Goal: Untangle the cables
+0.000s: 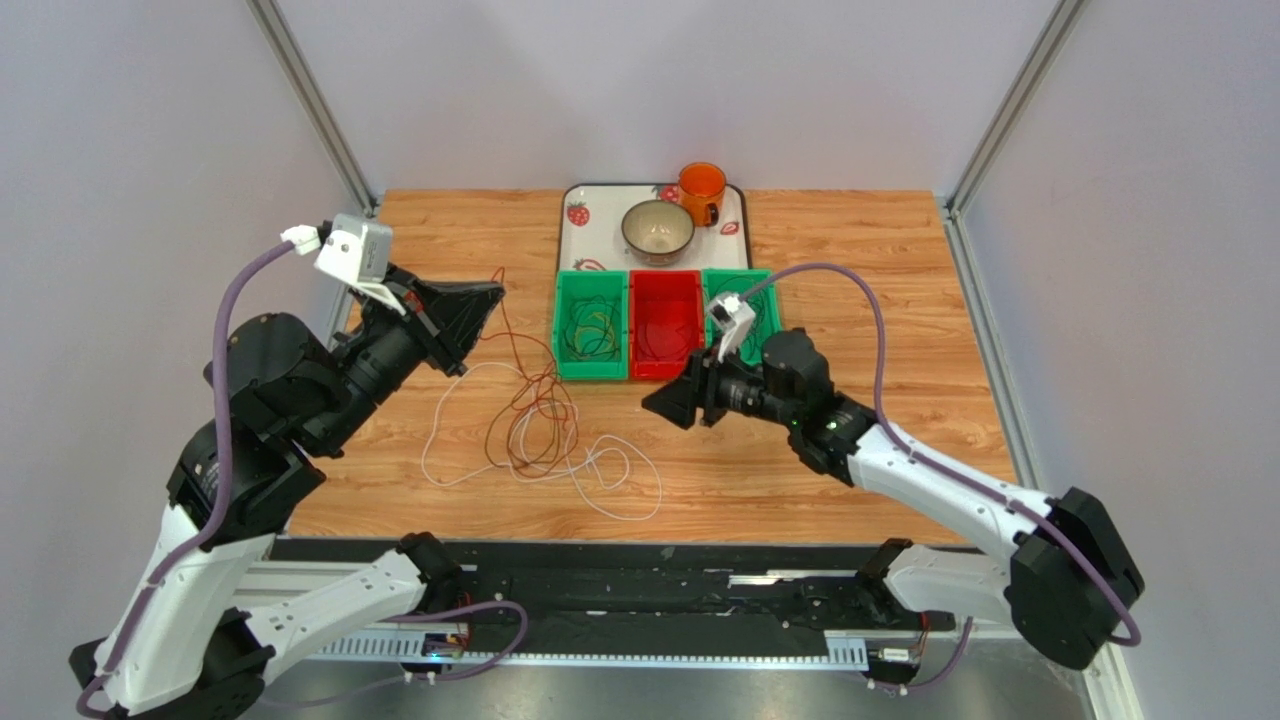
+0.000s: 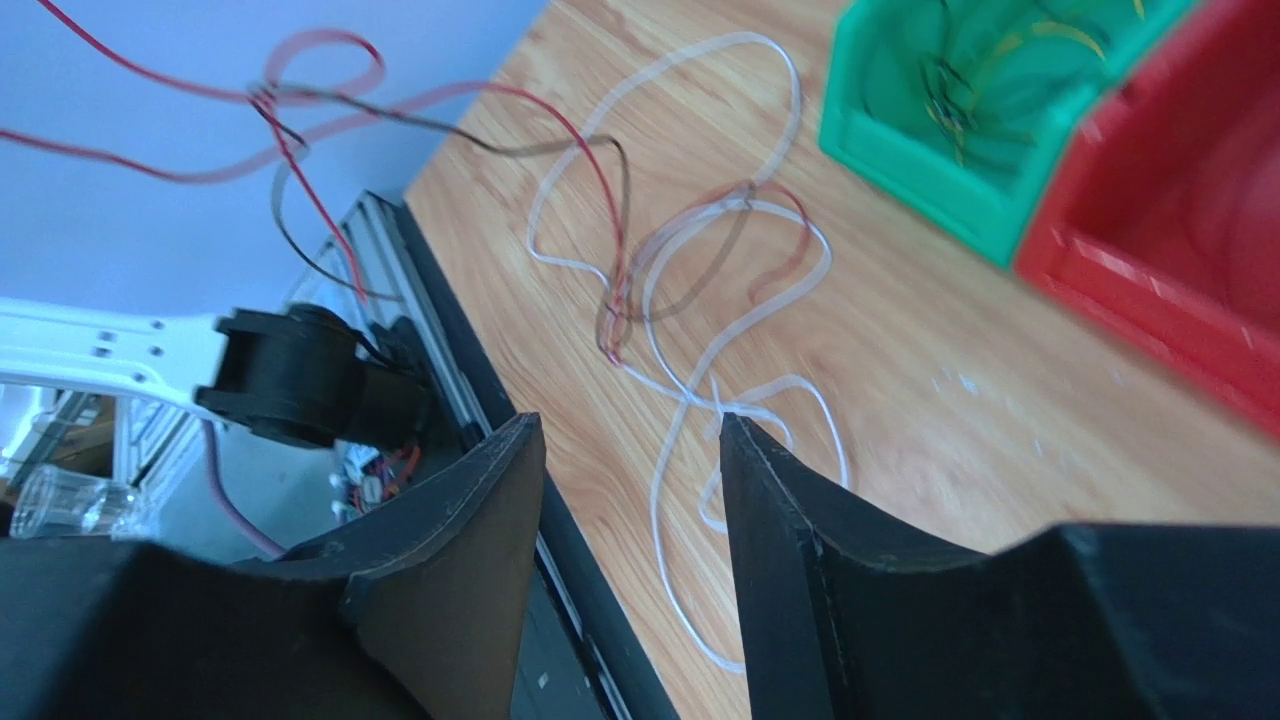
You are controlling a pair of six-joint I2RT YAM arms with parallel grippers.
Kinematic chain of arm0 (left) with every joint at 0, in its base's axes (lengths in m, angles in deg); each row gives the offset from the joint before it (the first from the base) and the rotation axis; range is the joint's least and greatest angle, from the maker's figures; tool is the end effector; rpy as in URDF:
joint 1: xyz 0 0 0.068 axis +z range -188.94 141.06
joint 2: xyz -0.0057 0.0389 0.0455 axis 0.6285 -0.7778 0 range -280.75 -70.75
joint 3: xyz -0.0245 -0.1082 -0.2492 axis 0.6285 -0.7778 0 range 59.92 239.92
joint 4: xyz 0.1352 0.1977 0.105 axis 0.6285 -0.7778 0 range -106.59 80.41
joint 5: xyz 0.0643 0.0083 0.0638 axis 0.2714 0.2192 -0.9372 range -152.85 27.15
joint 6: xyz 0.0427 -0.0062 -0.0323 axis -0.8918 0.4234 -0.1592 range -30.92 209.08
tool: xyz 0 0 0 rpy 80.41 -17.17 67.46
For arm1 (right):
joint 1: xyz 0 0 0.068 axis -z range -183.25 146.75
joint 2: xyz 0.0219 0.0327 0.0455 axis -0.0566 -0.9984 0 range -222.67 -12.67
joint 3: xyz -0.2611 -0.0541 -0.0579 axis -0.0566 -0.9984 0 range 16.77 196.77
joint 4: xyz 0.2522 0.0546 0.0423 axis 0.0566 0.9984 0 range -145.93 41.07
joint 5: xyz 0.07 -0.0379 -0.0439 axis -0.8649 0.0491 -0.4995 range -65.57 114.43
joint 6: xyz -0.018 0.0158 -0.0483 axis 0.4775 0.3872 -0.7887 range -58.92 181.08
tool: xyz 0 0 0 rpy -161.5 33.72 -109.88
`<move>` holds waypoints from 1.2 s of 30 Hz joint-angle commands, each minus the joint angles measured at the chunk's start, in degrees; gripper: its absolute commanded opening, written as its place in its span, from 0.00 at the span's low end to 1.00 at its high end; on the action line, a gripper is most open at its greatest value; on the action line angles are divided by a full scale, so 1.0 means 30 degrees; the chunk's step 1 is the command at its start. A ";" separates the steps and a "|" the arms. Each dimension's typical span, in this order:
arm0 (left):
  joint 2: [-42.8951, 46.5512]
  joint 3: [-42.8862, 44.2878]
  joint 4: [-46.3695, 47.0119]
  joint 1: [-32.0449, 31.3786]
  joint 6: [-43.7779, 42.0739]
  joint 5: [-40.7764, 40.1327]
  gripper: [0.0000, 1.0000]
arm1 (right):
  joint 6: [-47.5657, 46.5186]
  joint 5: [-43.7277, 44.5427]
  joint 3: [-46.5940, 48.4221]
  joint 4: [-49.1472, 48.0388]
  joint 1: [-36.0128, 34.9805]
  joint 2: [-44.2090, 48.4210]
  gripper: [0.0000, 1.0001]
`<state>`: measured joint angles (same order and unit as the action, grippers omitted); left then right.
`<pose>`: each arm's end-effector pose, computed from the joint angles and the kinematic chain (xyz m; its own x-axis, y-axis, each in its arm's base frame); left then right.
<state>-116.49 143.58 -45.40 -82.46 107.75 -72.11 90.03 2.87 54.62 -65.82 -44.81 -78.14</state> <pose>0.0773 -0.0657 0.5046 -0.1551 -0.2886 -0.9448 0.5420 0.7747 -0.3257 0.1839 0.1806 0.2606 -0.6249 0.0475 -0.7793 -0.6589 0.5034 0.5590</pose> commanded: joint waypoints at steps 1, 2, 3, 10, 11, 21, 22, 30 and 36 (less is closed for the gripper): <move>0.0216 -0.0170 0.0306 -0.0110 -0.0220 0.0448 0.00 | -0.0039 -0.1543 0.3140 -0.2797 -0.0471 -0.2018 0.51; 0.0274 -0.0258 0.0336 -0.0110 -0.0249 0.0594 0.00 | -0.0098 -0.1543 0.3553 -0.2826 -0.0502 -0.2836 0.51; 0.0304 -0.0462 0.0365 -0.0110 -0.0365 0.0769 0.00 | -0.0041 -0.1543 0.3876 -0.2913 -0.0502 -0.3337 0.51; 0.0596 -0.1079 0.0717 -0.0110 -0.0454 0.0801 0.00 | -0.0157 -0.1953 0.6660 -0.2915 -0.1350 -0.6064 0.51; 0.0626 -0.1079 0.0717 -0.0110 -0.0512 0.0800 0.00 | -0.0245 -0.1953 0.7126 -0.2885 -0.1467 -0.6327 0.51; 0.0655 -0.0904 0.0512 -0.0110 -0.0776 0.0478 0.00 | -0.1064 -0.2363 0.8536 -0.2124 -0.2230 -0.8527 0.53; 0.0655 -0.0903 0.0483 -0.0110 -0.0805 0.0420 0.00 | -0.1153 -0.2392 0.8537 -0.2036 -0.2230 -0.8556 0.52; 0.0656 -0.0815 0.0482 -0.0110 -0.0718 0.0273 0.00 | -0.1592 -0.2569 0.9034 -0.2183 -0.2552 -0.9318 0.54; 0.0597 -0.0757 0.0540 -0.0110 -0.0630 0.0361 0.00 | -0.1915 -0.2304 0.9913 -0.1977 -0.2698 -1.0166 0.54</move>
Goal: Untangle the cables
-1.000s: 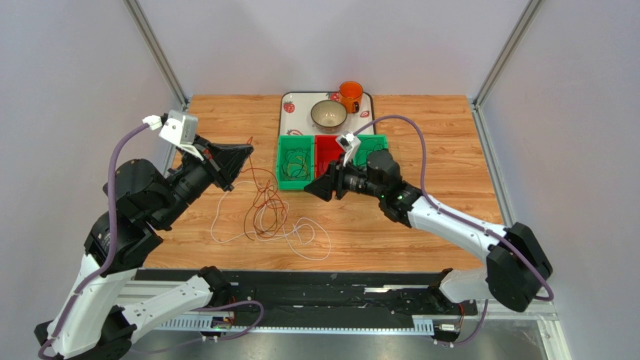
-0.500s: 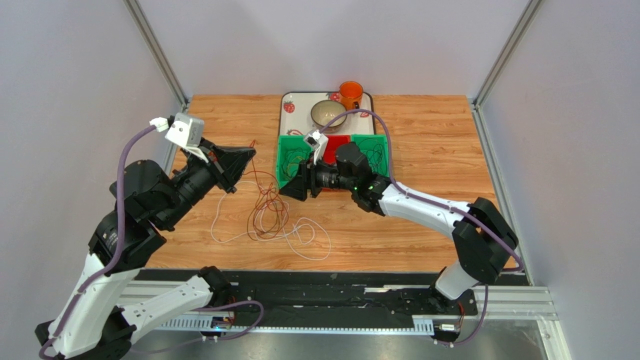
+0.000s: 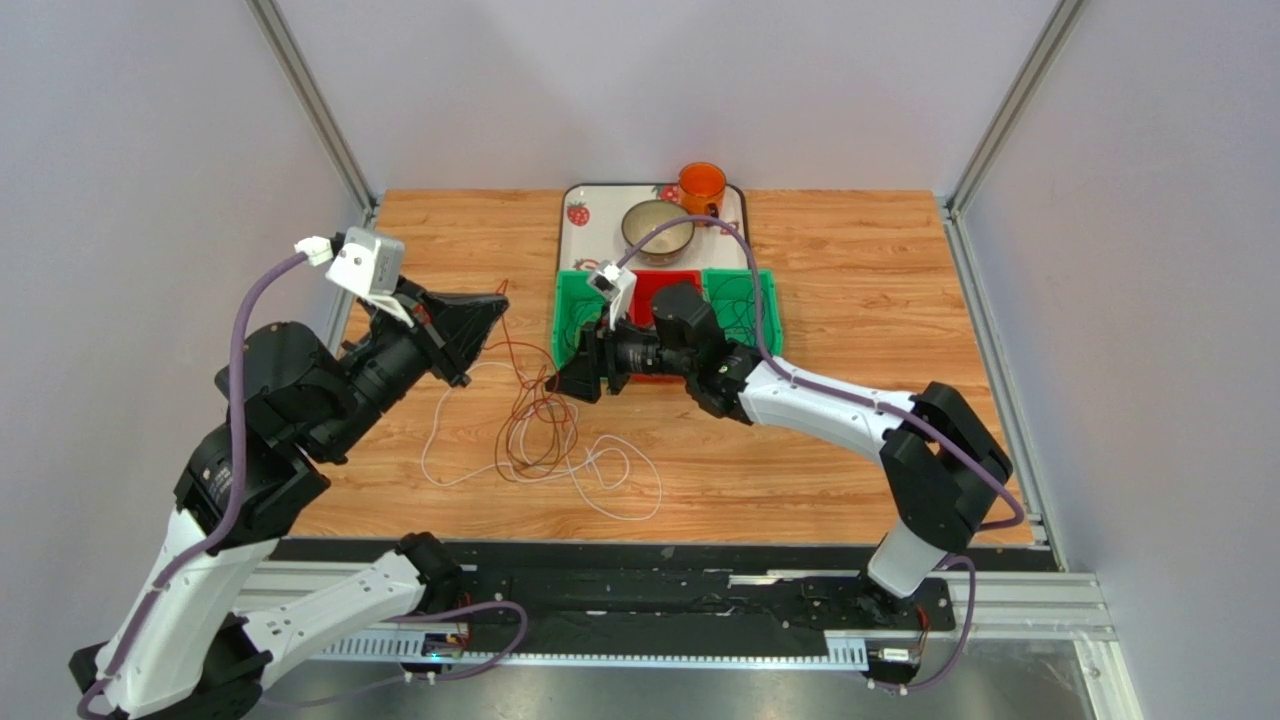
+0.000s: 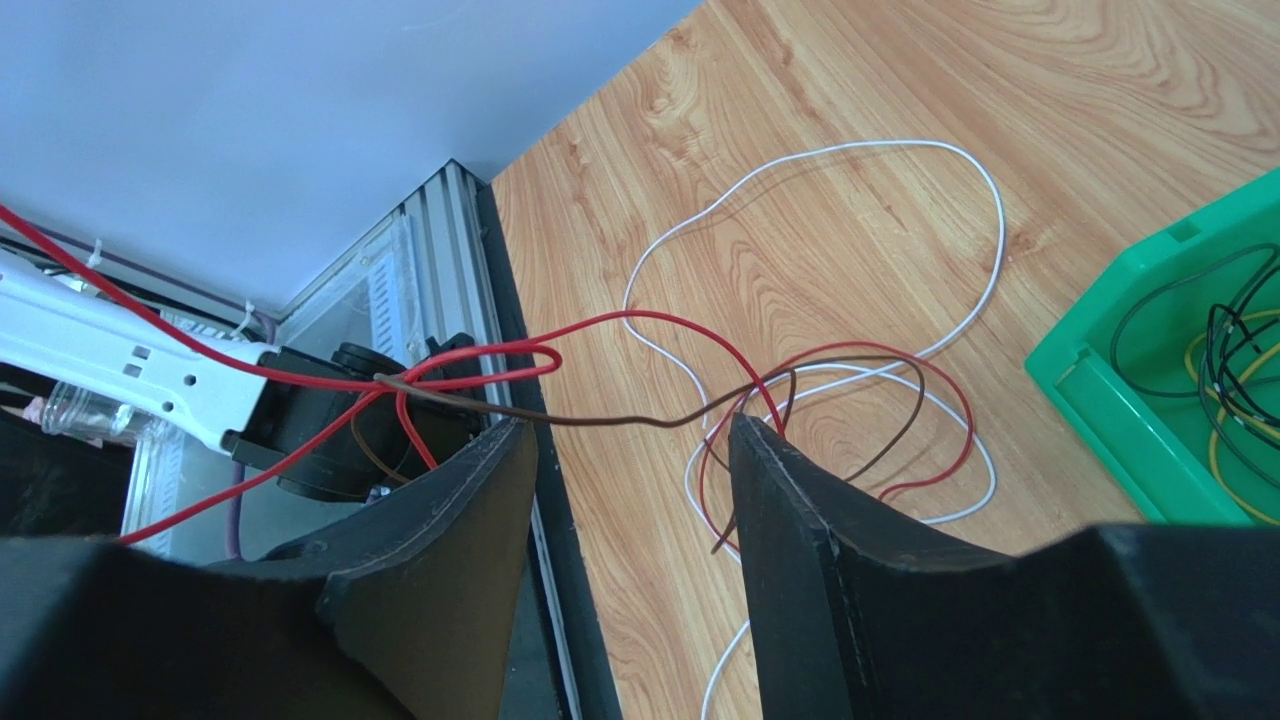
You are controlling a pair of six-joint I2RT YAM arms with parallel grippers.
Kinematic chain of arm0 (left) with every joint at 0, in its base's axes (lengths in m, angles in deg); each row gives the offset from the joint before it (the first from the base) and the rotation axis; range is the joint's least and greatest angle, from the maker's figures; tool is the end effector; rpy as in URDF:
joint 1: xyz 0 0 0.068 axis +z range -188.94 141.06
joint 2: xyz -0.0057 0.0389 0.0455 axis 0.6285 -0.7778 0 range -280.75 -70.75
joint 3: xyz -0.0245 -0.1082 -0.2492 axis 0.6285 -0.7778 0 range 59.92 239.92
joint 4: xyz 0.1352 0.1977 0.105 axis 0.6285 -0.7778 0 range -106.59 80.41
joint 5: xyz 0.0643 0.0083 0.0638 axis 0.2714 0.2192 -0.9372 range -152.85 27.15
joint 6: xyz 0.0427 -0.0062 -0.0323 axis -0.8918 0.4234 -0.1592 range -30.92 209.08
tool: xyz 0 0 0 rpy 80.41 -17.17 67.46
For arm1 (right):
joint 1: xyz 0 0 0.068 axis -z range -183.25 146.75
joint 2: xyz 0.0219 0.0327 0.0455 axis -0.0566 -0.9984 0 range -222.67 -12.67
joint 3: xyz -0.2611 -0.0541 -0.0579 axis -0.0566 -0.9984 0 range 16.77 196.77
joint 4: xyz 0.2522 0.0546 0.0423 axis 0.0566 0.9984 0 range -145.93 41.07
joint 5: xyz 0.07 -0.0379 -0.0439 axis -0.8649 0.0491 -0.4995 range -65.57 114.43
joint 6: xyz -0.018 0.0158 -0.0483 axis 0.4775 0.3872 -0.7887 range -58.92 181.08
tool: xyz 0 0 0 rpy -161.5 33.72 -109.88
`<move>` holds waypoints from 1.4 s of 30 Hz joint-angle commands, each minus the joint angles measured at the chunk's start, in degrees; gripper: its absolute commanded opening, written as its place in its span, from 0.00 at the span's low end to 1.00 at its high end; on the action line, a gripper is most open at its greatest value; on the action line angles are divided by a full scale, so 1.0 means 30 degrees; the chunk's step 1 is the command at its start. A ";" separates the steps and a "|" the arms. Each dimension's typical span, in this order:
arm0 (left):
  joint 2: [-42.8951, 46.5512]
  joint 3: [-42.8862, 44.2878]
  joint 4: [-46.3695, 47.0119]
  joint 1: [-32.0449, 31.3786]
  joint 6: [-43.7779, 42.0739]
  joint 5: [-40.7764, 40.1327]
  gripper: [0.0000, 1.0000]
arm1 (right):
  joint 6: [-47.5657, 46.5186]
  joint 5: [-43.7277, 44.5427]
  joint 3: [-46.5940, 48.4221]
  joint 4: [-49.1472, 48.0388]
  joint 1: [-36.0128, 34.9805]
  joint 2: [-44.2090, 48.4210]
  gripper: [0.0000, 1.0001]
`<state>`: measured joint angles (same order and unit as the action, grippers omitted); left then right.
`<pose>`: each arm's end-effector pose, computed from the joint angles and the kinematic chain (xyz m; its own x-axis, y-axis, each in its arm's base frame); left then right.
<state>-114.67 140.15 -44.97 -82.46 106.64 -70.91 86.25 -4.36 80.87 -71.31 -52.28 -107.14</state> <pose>0.0766 -0.0660 0.4919 -0.1640 -0.2565 -0.9525 0.5567 0.7731 -0.3040 0.2388 0.3012 0.2774 -0.5647 -0.0819 -0.8213 -0.8029 0.2850 0.5236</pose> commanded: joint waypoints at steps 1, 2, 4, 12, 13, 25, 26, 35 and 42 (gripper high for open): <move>0.0021 0.0387 0.0395 -0.0110 -0.0258 -0.0040 0.00 | -0.0713 0.0078 0.1280 -0.0206 -0.0236 -0.0587 0.55; -0.0037 0.0387 0.0424 -0.0110 -0.0258 -0.0040 0.00 | -0.0888 0.0048 0.1339 -0.0236 -0.0266 -0.0733 0.55; -0.0067 0.0416 0.0454 -0.0110 -0.0229 -0.0040 0.00 | -0.1064 0.0194 0.1632 -0.0148 -0.0441 -0.1113 0.54; -0.0125 0.0387 0.0571 -0.0110 -0.0199 -0.0127 0.00 | -0.0745 0.0311 0.1048 -0.2457 -0.0706 -0.1642 0.51; -0.0125 0.0387 0.0571 -0.0110 -0.0200 -0.0099 0.00 | -0.0685 0.0399 0.0902 -0.2665 -0.0763 -0.1701 0.50; -0.0330 0.0504 0.0366 -0.0110 -0.0228 -0.0391 0.00 | -0.0567 0.1452 0.0433 -0.3489 -0.1233 -0.1176 0.00; -0.0359 0.0678 0.0308 -0.0110 -0.0258 -0.0449 0.00 | -0.0770 0.1686 0.0258 -0.3314 -0.1204 -0.0942 0.00; -0.2993 0.6912 -0.2385 -0.0110 -0.2337 -0.3406 0.00 | -0.1680 0.4706 -0.3636 0.0639 0.0667 0.3071 0.00; -0.5162 1.2071 -0.2272 -0.0110 -0.4036 -0.5337 0.00 | -0.2558 0.7690 -0.6100 0.4331 0.2223 0.6118 0.00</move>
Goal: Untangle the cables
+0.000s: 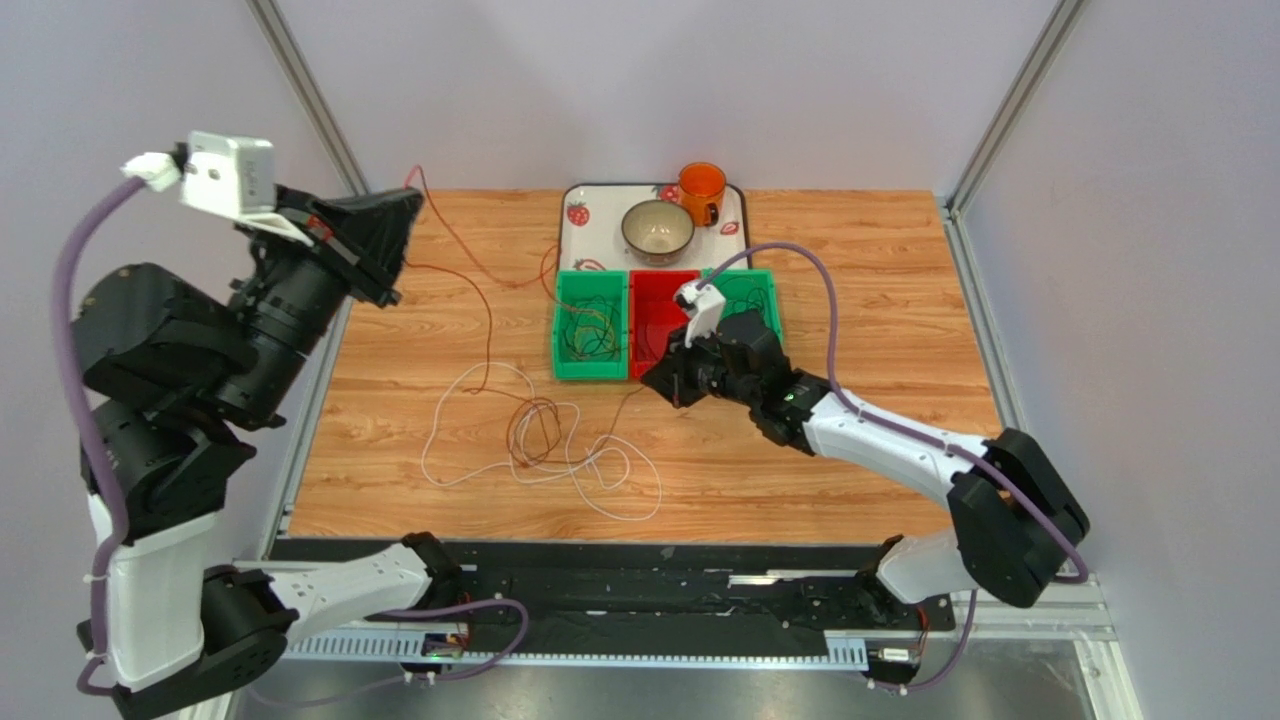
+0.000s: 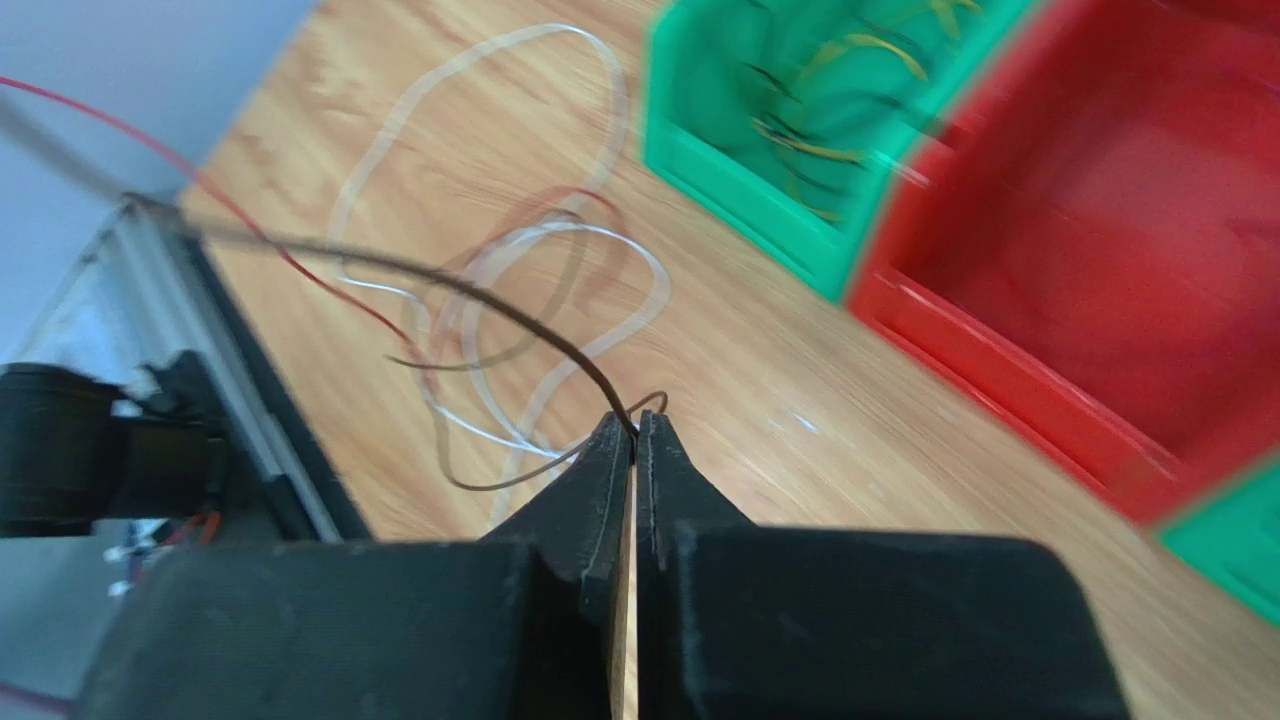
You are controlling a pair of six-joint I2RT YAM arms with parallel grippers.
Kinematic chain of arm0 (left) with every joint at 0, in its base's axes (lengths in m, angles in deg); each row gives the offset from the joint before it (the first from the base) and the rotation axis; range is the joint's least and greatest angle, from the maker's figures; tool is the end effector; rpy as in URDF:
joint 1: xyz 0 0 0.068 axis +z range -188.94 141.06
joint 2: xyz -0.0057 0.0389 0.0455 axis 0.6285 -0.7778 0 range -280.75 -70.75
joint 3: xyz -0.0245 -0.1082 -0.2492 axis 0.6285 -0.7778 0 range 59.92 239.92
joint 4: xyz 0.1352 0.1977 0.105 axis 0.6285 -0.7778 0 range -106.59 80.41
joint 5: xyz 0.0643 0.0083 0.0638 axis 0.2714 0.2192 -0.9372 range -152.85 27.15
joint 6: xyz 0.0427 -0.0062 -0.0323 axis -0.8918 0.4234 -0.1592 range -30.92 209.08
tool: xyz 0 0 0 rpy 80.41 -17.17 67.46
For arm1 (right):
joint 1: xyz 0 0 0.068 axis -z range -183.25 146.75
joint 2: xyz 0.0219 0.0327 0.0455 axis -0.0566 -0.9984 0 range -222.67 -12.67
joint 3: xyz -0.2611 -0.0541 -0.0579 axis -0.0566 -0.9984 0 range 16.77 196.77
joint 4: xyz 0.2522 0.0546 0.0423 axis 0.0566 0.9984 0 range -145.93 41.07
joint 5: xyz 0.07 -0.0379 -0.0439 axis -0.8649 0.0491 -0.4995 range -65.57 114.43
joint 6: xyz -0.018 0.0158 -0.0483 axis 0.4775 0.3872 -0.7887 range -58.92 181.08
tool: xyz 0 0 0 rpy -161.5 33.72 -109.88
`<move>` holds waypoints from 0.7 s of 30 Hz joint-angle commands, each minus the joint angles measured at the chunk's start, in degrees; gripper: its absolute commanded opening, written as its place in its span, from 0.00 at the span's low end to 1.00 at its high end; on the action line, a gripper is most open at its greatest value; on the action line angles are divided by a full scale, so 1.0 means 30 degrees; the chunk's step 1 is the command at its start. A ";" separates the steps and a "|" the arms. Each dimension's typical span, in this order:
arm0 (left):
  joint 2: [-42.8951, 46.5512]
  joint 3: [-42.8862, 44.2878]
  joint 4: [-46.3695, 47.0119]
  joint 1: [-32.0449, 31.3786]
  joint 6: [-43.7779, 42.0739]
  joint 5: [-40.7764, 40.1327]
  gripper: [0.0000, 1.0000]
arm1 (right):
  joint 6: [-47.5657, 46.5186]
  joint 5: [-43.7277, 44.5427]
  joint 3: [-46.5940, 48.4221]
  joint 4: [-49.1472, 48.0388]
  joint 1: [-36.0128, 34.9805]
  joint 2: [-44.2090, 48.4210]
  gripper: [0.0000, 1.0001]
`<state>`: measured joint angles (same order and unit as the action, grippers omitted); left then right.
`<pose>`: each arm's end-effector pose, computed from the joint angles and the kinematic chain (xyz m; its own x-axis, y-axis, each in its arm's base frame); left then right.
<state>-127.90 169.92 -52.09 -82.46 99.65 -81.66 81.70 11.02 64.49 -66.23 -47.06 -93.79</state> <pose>0.0680 -0.0489 0.5862 0.0505 -0.2877 -0.9564 0.4387 0.8667 -0.2375 0.2229 0.2253 0.2469 -0.5564 -0.0591 -0.8288 -0.6747 0.6143 0.4091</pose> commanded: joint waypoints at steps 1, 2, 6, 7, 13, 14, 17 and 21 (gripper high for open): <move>-0.1162 0.2994 0.0394 -0.0110 -0.2141 -0.1990 0.00 | -0.1131 0.3232 -0.0848 0.2905 0.0570 0.1931 0.00; -0.1341 0.3380 0.0571 -0.0110 -0.2378 -0.2166 0.00 | -0.1161 0.3587 -0.1053 0.3372 0.0716 0.2542 0.00; -0.2278 0.5168 0.1625 -0.0110 -0.3490 -0.2199 0.00 | -0.0752 0.5844 -0.1580 0.4461 0.0981 0.3748 0.00; -0.2454 0.5374 0.2440 -0.0110 -0.3493 -0.2140 0.00 | -0.0548 0.5818 -0.1785 0.4258 0.1068 0.3837 0.00; -0.3419 0.6161 0.5990 -0.0110 -0.5191 -0.1114 0.00 | -0.0225 0.5964 -0.2694 0.3583 0.1361 0.4363 0.00; -0.3741 0.6776 0.6051 -0.0110 -0.5309 -0.1143 0.00 | 0.0066 0.5790 -0.2811 0.3582 0.1768 0.4452 0.00; -0.4360 0.7692 0.8065 -0.0110 -0.5865 -0.0968 0.00 | 0.0711 0.4823 -0.3018 0.3054 0.2795 0.4278 0.00; -0.3454 0.4974 1.4993 -0.0110 -0.6247 0.0289 0.00 | 0.1676 0.3825 -0.3134 0.2996 0.3909 0.3897 0.00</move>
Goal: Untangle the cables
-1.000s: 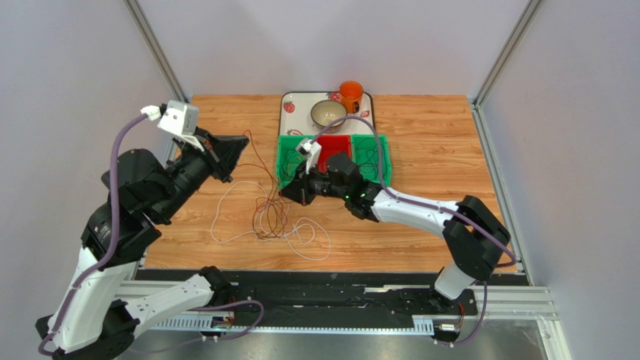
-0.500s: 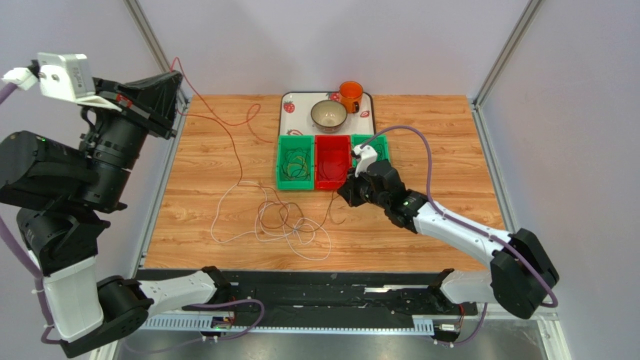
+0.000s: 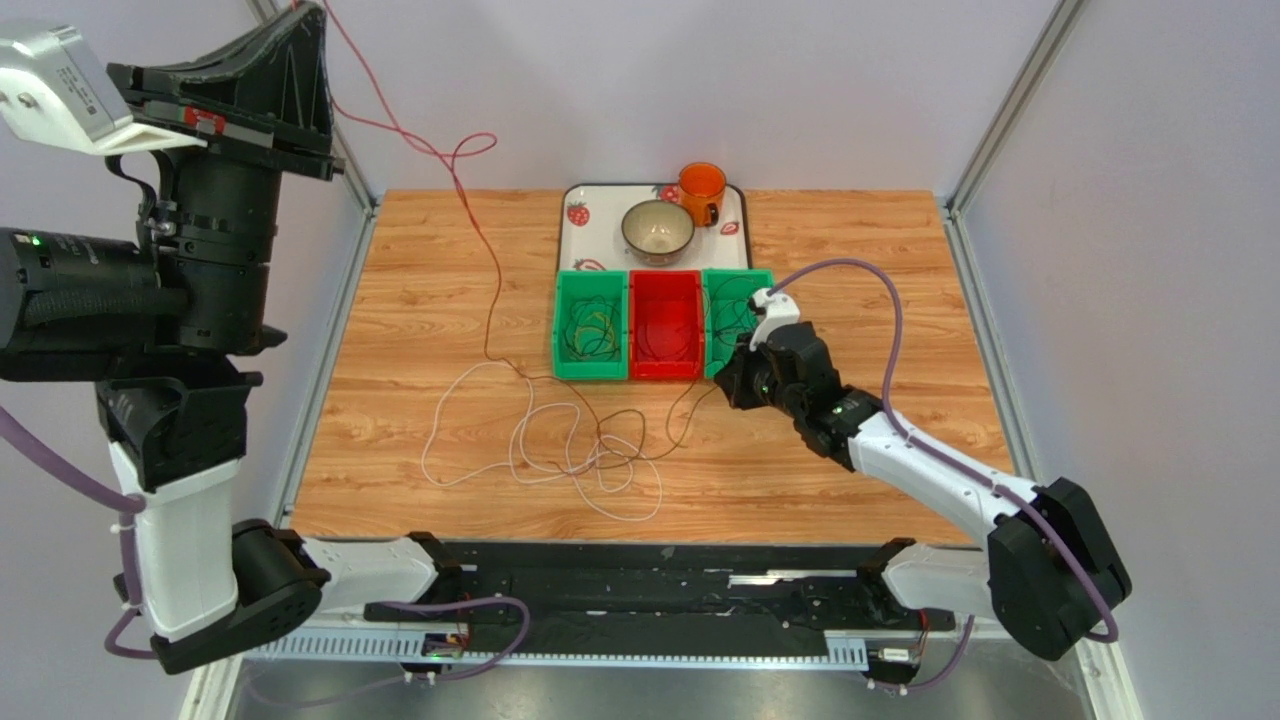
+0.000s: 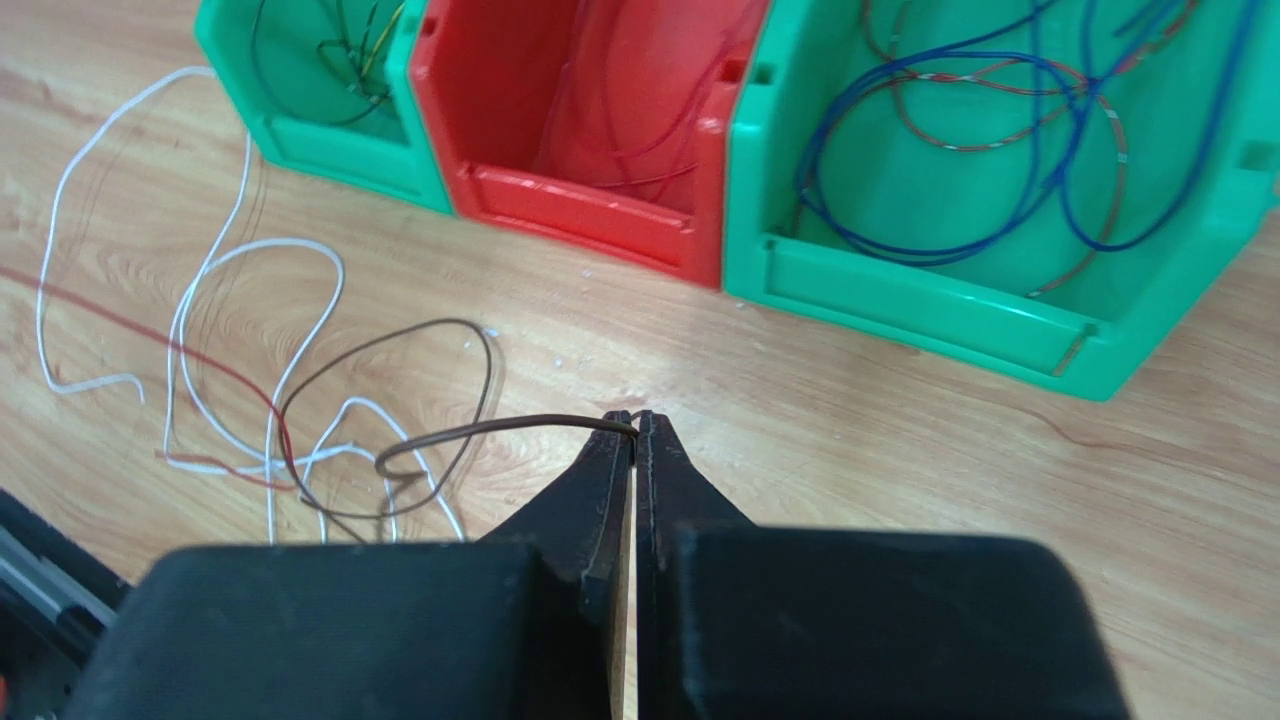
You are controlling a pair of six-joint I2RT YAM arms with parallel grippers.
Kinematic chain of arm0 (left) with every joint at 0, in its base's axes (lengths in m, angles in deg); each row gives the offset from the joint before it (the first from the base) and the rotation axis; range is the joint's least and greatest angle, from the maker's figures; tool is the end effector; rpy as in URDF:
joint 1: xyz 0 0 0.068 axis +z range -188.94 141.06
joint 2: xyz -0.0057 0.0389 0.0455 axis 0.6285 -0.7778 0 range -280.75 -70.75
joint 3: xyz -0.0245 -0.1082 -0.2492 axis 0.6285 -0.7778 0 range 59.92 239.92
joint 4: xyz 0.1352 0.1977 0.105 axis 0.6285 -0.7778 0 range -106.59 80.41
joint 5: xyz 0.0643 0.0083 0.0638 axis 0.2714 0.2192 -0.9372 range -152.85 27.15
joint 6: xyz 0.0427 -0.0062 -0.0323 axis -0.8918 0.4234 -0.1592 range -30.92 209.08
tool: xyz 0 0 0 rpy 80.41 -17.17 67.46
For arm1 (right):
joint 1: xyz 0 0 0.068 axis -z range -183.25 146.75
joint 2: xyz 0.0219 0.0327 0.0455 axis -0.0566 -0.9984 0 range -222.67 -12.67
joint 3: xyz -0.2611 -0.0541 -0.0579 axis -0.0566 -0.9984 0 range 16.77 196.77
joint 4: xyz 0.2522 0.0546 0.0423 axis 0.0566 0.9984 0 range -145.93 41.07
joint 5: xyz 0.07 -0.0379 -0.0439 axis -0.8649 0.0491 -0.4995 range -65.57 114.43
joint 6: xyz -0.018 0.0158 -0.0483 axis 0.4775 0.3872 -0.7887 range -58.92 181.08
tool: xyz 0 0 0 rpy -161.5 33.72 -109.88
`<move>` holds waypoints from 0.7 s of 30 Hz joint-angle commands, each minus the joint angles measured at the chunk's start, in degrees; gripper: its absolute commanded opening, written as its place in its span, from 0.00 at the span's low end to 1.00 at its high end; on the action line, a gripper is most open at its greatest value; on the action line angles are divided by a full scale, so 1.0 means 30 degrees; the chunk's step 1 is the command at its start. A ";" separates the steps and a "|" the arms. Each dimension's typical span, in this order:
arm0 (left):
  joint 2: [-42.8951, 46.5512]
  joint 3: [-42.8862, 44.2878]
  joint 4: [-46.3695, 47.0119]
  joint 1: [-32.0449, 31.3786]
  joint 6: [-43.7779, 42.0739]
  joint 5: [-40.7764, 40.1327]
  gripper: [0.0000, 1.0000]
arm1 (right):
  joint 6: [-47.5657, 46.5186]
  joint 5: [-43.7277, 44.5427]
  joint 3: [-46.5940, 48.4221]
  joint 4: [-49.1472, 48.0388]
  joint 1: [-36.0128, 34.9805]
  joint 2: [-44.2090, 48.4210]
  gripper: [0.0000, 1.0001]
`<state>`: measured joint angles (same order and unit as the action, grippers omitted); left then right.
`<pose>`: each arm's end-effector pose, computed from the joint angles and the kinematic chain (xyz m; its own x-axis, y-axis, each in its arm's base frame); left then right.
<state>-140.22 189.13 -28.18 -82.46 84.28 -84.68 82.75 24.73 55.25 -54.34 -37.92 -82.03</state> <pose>0.0668 -0.0454 0.6731 0.5118 -0.3792 -0.7709 0.3949 0.9007 -0.1809 0.2143 0.1481 0.2275 -0.6191 0.0207 -0.7850 -0.3624 0.8793 0.3090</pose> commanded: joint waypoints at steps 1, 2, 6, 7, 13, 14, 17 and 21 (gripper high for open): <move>0.0657 -0.1612 0.7974 -0.0110 -0.1125 0.1443 0.00 | 0.1476 -0.0743 -0.0111 -0.0939 0.1155 -0.0082 0.00; 0.0657 -0.1701 0.8854 -0.0110 -0.1125 0.1532 0.00 | 0.1651 -0.0743 -0.0112 -0.0909 0.1303 -0.0169 0.00; 0.0190 -0.2164 1.3790 -0.0110 -0.0804 0.3372 0.00 | 0.2092 -0.0656 0.0123 -0.0646 0.1568 -0.0550 0.00; 0.0189 -0.2664 1.5235 -0.0110 -0.0745 0.4045 0.00 | 0.2151 -0.0626 0.0094 -0.0616 0.1655 -0.0551 0.00; -0.1772 -0.1002 1.9906 -0.0110 -0.0306 0.5457 0.00 | 0.2444 -0.0714 -0.0053 -0.0645 0.1920 -0.0521 0.00; -0.2006 -0.0680 2.0110 -0.0110 -0.0073 0.5893 0.00 | 0.2473 -0.0714 -0.0053 -0.0645 0.1949 -0.0493 0.00; -0.3874 0.3023 1.9911 -0.0110 0.0163 0.6773 0.00 | 0.2532 -0.0743 -0.0140 -0.0645 0.2008 -0.0463 0.00; -0.6200 0.8001 1.9283 -0.0110 0.1012 0.7128 0.00 | 0.2912 -0.1005 -0.0345 -0.0792 0.2503 -0.0404 0.00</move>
<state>-154.78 203.84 27.03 -82.49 84.21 -66.99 89.79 22.74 55.03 -54.41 -31.93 -83.74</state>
